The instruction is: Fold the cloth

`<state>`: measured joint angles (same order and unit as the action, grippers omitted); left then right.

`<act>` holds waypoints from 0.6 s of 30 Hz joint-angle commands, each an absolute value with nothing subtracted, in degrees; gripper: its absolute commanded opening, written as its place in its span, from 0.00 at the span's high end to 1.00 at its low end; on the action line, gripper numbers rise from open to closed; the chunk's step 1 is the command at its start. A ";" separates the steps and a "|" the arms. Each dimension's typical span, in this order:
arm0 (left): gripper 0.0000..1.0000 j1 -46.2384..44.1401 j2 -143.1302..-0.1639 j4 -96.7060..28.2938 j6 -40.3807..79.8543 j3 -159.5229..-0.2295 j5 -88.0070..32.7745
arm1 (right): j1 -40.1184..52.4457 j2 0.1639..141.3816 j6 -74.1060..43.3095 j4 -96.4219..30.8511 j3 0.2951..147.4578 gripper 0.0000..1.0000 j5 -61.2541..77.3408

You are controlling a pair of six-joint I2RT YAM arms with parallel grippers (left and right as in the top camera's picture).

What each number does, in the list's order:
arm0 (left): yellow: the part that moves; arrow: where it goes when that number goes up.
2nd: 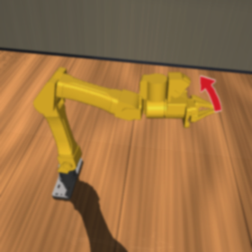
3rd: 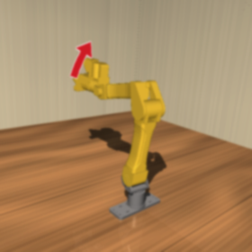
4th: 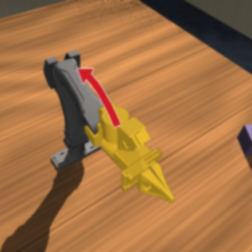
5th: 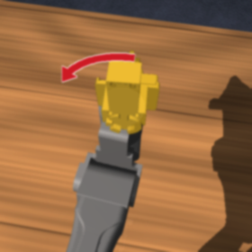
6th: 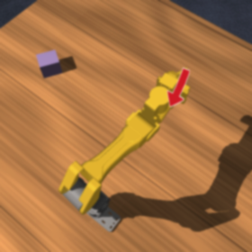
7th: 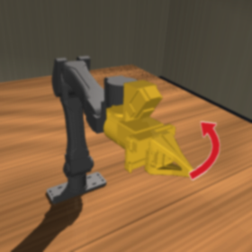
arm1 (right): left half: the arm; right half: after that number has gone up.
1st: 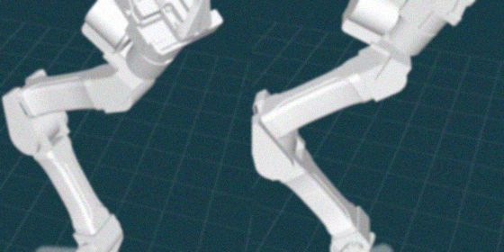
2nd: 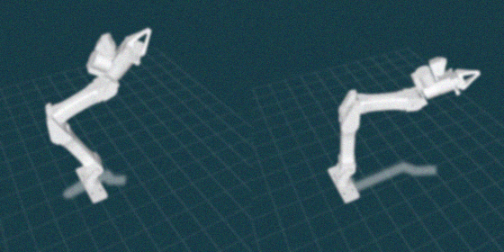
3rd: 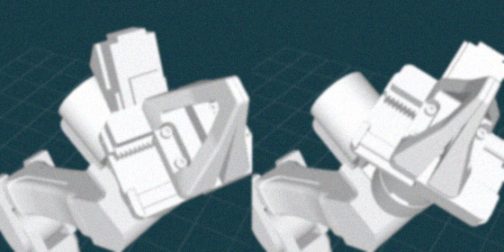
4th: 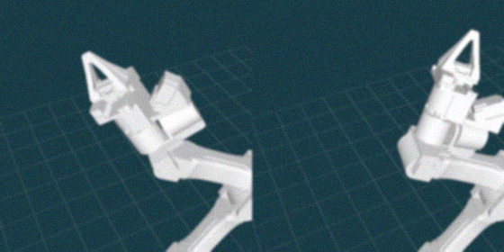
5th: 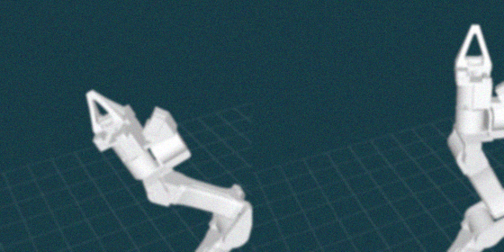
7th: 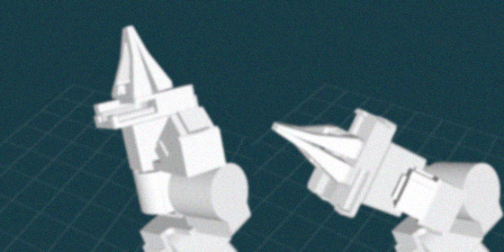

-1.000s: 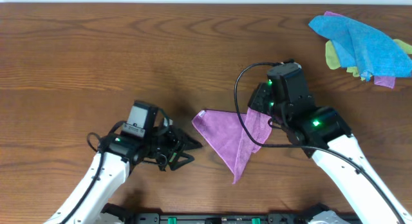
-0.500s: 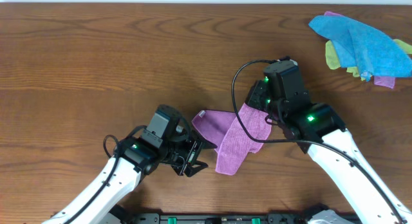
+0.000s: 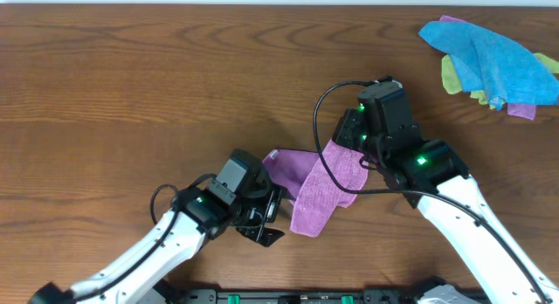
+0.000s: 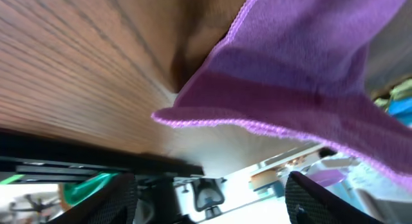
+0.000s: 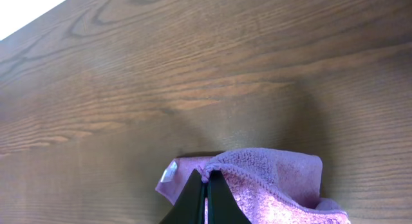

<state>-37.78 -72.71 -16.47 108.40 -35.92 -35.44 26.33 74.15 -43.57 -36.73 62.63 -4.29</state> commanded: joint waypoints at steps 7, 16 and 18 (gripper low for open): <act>0.25 -38.00 -78.00 -12.25 118.61 -35.35 -35.77 | 26.33 74.15 -42.57 -36.62 63.37 0.99 -2.96; 0.28 -38.00 -78.43 -11.77 119.39 -35.35 -35.88 | 26.33 74.15 -42.54 -36.60 63.37 0.99 -2.74; 0.28 -38.00 -78.43 -12.25 119.39 -35.35 -36.03 | 26.33 74.15 -42.52 -36.62 63.37 0.98 -2.70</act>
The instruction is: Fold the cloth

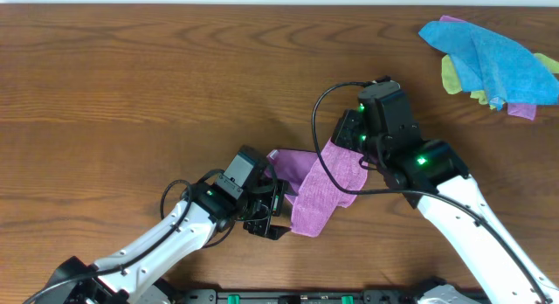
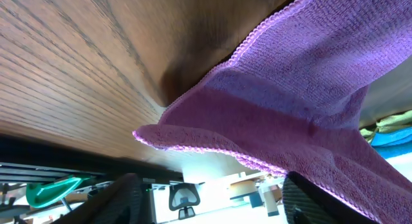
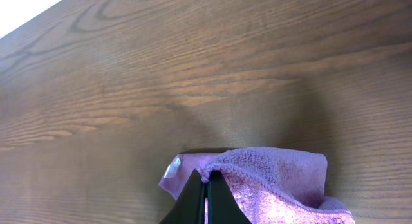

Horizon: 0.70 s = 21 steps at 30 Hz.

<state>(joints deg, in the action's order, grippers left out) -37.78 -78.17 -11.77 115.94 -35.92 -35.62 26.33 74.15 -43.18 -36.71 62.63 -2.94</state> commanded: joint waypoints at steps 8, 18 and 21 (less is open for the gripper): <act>0.32 -37.89 -78.43 -16.12 119.42 -35.35 -36.91 | 26.33 74.15 -42.11 -36.62 63.37 0.99 -2.02; 0.34 -37.89 -78.54 -15.14 119.39 -35.35 -33.87 | 26.33 74.15 -42.13 -36.62 63.37 0.99 -1.04; 0.34 -37.89 -79.31 -15.11 119.39 -35.35 -33.85 | 26.33 74.15 -42.13 -36.62 63.37 0.99 -1.04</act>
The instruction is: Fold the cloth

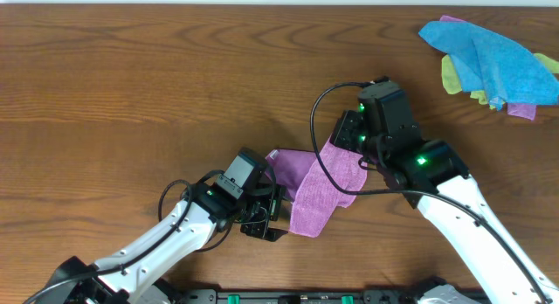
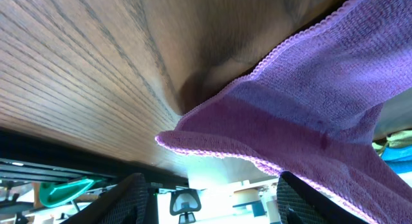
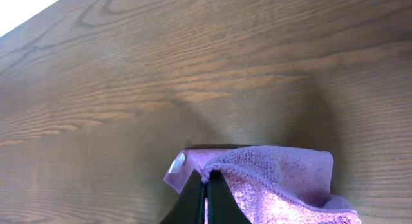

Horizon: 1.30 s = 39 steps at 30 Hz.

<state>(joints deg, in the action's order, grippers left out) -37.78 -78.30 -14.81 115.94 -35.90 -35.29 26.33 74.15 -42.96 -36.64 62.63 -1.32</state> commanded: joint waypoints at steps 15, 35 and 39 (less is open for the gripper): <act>0.51 -37.89 -83.15 -5.21 81.41 -35.35 -35.16 | 26.33 74.15 -40.18 -36.60 63.37 0.99 -1.04; 0.50 -37.91 -83.13 -9.21 41.93 -35.35 -30.33 | 26.33 74.15 -38.48 -36.84 63.37 0.99 0.51; 0.48 -37.91 -83.13 -9.17 41.95 -35.35 -28.05 | 26.33 74.15 -38.48 -36.84 63.37 0.99 0.49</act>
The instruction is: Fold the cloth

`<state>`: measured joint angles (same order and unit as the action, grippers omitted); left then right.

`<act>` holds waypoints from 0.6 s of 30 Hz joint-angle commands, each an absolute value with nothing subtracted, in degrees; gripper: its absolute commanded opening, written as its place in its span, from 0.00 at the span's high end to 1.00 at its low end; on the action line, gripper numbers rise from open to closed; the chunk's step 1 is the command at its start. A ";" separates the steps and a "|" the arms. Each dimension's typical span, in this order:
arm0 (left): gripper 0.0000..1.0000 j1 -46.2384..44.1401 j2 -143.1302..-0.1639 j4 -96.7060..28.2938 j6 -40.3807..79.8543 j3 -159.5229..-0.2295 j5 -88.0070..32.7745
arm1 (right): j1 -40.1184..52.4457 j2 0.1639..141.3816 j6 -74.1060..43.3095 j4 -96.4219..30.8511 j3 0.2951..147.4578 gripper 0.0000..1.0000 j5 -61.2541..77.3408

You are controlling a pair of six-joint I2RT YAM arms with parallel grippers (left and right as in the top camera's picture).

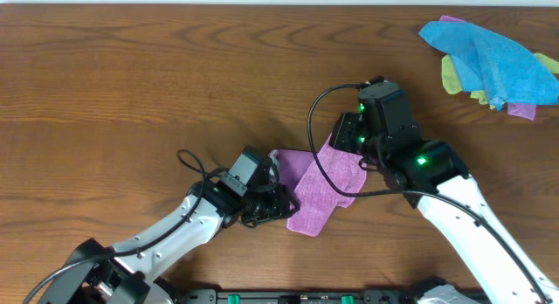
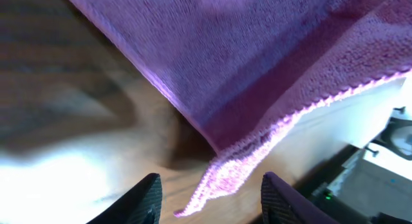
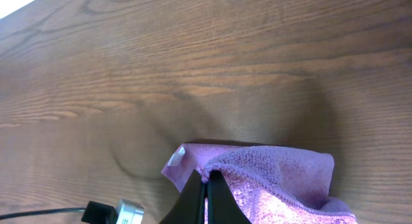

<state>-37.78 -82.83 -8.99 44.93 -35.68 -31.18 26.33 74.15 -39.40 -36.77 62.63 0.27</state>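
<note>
The purple cloth (image 1: 319, 189) lies bunched and partly doubled over at the table's middle front. My right gripper (image 3: 206, 177) is shut on an upper edge of the cloth (image 3: 277, 182), holding it a little above the wood; a white tag (image 3: 172, 161) shows at the corner beside it. In the overhead view the right gripper (image 1: 348, 143) stands over the cloth's far side. My left gripper (image 1: 272, 208) is at the cloth's near left edge, open. In the left wrist view a fringed corner of the cloth (image 2: 215, 179) hangs between its spread fingers (image 2: 146, 197).
A pile of blue, yellow-green and purple cloths (image 1: 489, 55) lies at the far right corner. The table's front edge runs just behind the left gripper. The right arm's black cable (image 1: 316, 134) loops over the cloth's far side.
My left gripper has turned and closed in on the cloth's near left edge, so a cloth corner now sits between its open fingers. The right gripper keeps its hold, barely shifted.
Through all earlier moments my right gripper held the cloth's upper edge, nearly still. My left gripper stayed open by the front table edge, beside the cloth's near corner, shifting slightly each time. Now it is right against the cloth with the corner between its fingers.
</note>
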 commanded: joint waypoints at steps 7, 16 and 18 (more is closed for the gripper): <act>0.49 -38.35 -83.15 -7.38 42.06 -35.35 -27.42 | 26.33 74.15 -38.50 -36.58 63.37 0.98 0.47; 0.59 -42.11 -83.15 -6.59 45.67 -35.35 -22.50 | 26.33 74.15 -38.52 -36.16 63.37 0.99 0.47; 0.63 -42.39 -83.15 -6.61 46.44 -35.35 -21.69 | 26.33 74.15 -38.54 -35.94 63.37 0.99 0.47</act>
